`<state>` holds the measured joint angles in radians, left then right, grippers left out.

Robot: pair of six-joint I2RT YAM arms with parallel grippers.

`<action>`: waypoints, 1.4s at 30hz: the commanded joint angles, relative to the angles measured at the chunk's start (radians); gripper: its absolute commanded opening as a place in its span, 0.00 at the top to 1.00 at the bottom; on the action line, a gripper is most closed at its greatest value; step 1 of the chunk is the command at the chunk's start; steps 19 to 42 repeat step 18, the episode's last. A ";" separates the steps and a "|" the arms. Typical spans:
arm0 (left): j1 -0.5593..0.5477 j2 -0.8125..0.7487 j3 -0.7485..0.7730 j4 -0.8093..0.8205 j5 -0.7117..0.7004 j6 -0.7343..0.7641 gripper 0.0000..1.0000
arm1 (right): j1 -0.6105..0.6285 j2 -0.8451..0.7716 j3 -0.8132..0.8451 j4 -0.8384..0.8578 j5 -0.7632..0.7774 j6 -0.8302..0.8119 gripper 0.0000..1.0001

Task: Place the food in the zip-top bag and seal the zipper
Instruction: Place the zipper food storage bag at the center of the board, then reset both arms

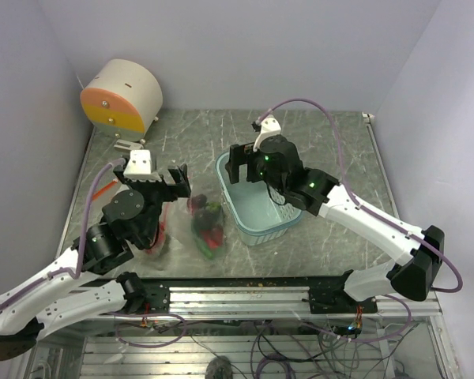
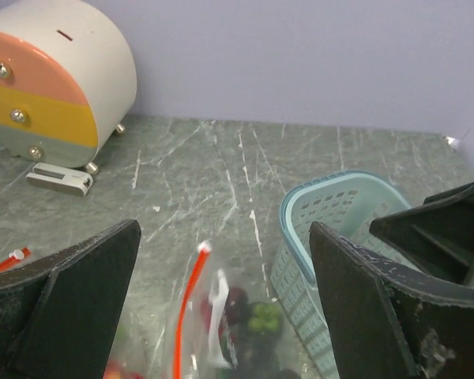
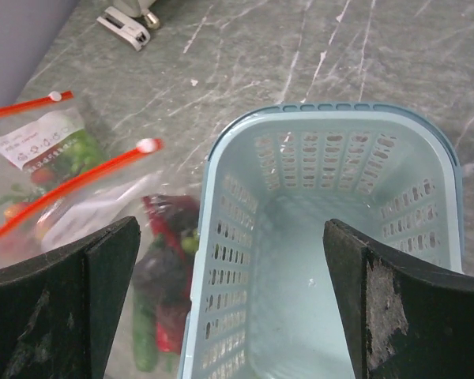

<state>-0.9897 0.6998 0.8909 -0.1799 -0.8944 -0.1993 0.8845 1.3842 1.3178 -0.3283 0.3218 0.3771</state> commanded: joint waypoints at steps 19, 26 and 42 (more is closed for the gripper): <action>0.003 -0.073 0.053 -0.144 0.076 -0.043 0.01 | -0.004 0.031 0.004 -0.090 0.128 0.074 0.00; 0.003 -0.073 0.053 -0.144 0.076 -0.043 0.01 | -0.004 0.031 0.004 -0.090 0.128 0.074 0.00; 0.003 -0.073 0.053 -0.144 0.076 -0.043 0.01 | -0.004 0.031 0.004 -0.090 0.128 0.074 0.00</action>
